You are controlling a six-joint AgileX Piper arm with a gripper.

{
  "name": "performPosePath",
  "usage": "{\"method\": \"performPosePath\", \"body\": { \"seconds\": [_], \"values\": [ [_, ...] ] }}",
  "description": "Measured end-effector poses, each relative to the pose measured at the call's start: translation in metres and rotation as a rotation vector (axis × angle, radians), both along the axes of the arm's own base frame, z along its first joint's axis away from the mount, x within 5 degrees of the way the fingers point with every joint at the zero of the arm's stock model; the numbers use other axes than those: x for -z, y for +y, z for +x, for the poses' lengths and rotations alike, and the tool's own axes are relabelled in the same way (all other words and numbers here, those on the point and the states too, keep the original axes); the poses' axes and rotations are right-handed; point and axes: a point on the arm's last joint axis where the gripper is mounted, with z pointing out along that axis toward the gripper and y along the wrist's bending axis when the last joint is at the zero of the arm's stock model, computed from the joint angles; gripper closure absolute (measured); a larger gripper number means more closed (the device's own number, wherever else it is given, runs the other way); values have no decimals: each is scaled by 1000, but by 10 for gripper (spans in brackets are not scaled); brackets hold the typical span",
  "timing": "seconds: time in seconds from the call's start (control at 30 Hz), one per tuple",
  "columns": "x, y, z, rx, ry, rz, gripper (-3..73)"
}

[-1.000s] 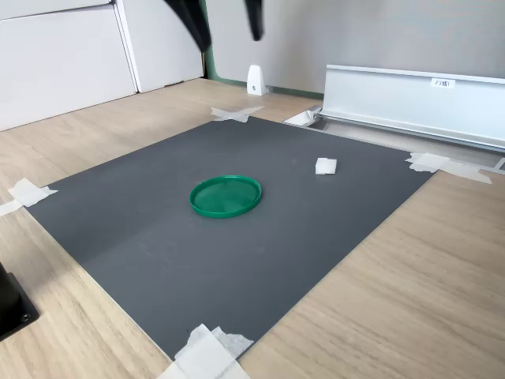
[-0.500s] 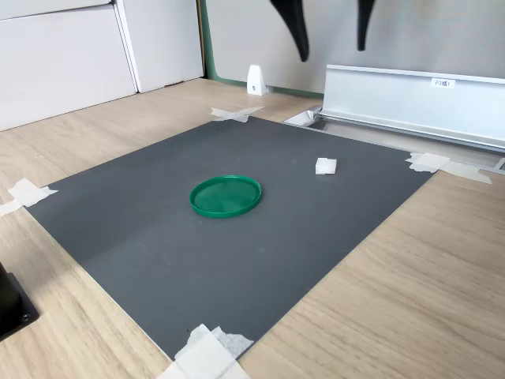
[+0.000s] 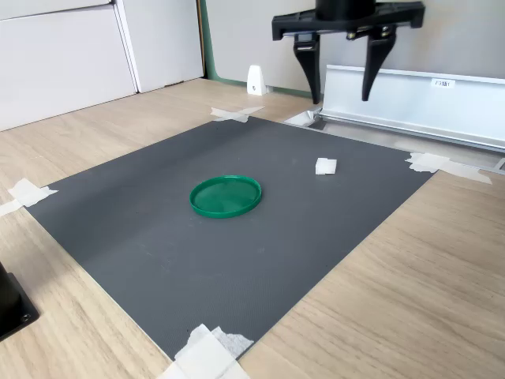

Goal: Grasp a white terminal and put it on the green lid.

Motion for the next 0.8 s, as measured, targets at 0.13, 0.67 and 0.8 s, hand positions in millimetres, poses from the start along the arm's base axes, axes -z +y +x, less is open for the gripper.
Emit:
{"method": "performPosePath", "body": {
  "seconds": [0.13, 0.67, 0.8],
  "values": [
    [7, 2, 3, 40, 4, 17, 117],
    [52, -1, -6, 30, 33, -42, 117],
    [63, -2, -4, 27, 56, -43, 117]
  ]
}}
